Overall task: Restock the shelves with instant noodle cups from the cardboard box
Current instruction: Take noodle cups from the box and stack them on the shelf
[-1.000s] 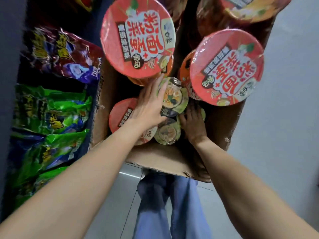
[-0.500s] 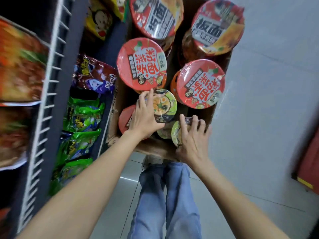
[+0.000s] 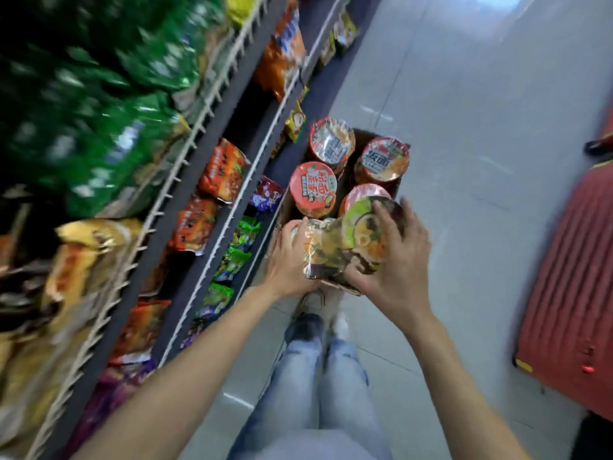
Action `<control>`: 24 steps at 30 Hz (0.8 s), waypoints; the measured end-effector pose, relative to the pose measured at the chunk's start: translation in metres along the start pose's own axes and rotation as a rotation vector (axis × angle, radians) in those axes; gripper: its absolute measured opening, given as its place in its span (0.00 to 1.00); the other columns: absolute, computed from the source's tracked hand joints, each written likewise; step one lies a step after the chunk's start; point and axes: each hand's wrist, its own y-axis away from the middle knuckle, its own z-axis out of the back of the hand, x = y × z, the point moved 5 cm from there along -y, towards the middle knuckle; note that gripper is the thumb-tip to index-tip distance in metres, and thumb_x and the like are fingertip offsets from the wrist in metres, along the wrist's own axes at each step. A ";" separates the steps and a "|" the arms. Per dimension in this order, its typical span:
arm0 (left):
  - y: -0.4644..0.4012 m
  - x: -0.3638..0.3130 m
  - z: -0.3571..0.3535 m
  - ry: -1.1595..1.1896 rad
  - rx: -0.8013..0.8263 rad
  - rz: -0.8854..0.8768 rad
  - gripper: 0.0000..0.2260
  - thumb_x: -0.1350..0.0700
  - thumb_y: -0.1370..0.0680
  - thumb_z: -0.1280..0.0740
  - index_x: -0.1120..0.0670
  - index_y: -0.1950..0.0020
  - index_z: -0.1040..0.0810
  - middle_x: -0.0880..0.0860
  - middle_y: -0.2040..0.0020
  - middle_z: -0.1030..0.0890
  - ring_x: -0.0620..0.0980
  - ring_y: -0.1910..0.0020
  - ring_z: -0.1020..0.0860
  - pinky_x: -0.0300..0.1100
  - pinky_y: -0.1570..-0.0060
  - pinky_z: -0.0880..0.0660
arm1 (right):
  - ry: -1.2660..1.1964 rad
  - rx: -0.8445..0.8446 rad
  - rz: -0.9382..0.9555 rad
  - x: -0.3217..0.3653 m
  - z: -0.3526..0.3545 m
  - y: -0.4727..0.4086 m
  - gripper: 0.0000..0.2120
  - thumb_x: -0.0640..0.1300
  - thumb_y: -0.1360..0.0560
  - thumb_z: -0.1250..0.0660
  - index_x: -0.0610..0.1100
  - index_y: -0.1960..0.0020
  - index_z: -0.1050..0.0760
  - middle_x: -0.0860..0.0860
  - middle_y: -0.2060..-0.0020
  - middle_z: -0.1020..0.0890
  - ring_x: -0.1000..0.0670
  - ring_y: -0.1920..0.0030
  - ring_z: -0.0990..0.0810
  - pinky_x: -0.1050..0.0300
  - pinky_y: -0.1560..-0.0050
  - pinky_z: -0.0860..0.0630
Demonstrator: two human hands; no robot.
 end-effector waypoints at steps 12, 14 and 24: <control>0.214 -0.050 0.082 0.163 -0.344 -0.087 0.47 0.44 0.40 0.23 0.53 0.26 0.40 0.50 0.31 0.34 0.49 0.31 0.37 0.53 0.34 0.34 | -0.539 0.299 0.466 0.101 0.086 0.131 0.49 0.53 0.40 0.21 0.53 0.27 0.45 0.52 0.30 0.38 0.62 0.30 0.39 0.62 0.31 0.36; 0.264 -0.054 0.081 0.215 -0.429 -0.058 0.48 0.42 0.40 0.23 0.48 0.25 0.43 0.48 0.30 0.35 0.48 0.30 0.39 0.50 0.33 0.35 | -0.742 0.391 0.426 0.102 0.093 0.162 0.55 0.54 0.41 0.20 0.52 0.25 0.50 0.51 0.30 0.34 0.57 0.31 0.32 0.58 0.33 0.31; 0.480 -0.094 0.083 0.445 -0.729 0.087 0.50 0.34 0.44 0.23 0.35 0.28 0.45 0.31 0.30 0.41 0.38 0.29 0.43 0.42 0.32 0.41 | -0.857 0.597 0.380 0.156 0.096 0.310 0.51 0.54 0.43 0.20 0.61 0.30 0.48 0.57 0.34 0.29 0.60 0.36 0.27 0.51 0.31 0.31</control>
